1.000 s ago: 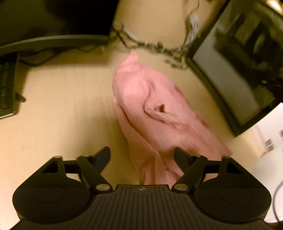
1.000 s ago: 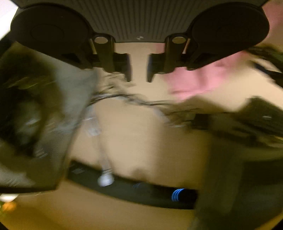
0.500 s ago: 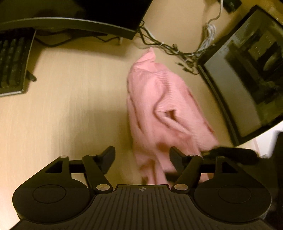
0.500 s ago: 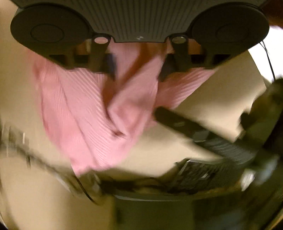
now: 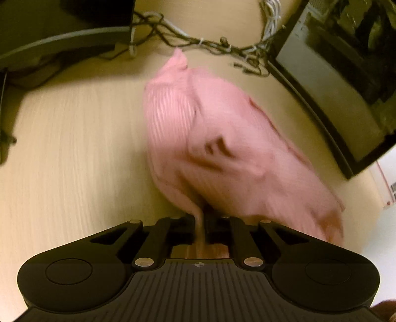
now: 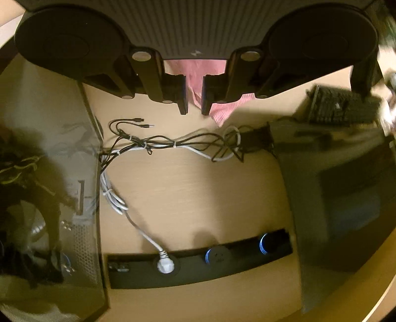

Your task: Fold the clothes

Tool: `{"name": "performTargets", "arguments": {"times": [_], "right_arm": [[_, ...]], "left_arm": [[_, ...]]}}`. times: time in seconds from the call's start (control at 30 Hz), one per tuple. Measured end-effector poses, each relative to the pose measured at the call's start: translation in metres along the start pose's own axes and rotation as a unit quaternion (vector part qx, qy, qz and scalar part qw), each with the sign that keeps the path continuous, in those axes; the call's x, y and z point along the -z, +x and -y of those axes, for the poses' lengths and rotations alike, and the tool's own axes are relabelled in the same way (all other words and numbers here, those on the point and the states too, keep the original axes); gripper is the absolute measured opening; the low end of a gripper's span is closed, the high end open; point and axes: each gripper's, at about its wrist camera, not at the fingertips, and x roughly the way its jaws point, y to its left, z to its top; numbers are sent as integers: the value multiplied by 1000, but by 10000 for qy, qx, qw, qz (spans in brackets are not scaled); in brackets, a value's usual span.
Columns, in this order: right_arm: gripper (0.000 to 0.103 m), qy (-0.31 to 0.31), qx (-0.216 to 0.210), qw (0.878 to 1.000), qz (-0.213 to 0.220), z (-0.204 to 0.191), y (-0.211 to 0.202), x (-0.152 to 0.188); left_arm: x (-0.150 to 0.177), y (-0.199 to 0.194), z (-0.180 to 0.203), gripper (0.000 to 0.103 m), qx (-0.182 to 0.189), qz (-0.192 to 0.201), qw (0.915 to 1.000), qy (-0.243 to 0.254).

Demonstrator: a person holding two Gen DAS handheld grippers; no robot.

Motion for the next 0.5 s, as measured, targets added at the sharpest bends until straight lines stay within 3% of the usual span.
{"name": "performTargets", "arguments": {"times": [0.03, 0.07, 0.1, 0.17, 0.23, 0.3, 0.4, 0.5], "right_arm": [[31, -143, -12, 9999, -30, -5, 4, 5], [50, -239, -31, 9997, -34, -9, 7, 9], [62, -301, -44, 9995, -12, -13, 6, 14], [65, -455, -61, 9989, 93, -19, 1, 20], [75, -639, 51, 9976, 280, -26, -11, 25], [99, -833, 225, 9950, 513, -31, -19, 27], [103, -1183, 507, 9884, 801, -41, -26, 30], [103, -1538, 816, 9818, 756, -49, -18, 34]], "left_arm": [[-12, -7, 1, 6, 51, 105, 9999, -44], [-25, -16, 3, 5, 97, 244, 9996, -68], [-39, -28, 7, 5, 172, 423, 9989, -63], [-68, -57, 24, 5, 403, 878, 9953, 39], [-93, -91, 46, 5, 700, 1380, 9877, 233], [-107, -121, 63, 3, 823, 1831, 9785, 481], [-111, -152, 70, 2, 624, 2351, 9666, 808], [-101, -168, 56, 2, 193, 2505, 9648, 776]]}}
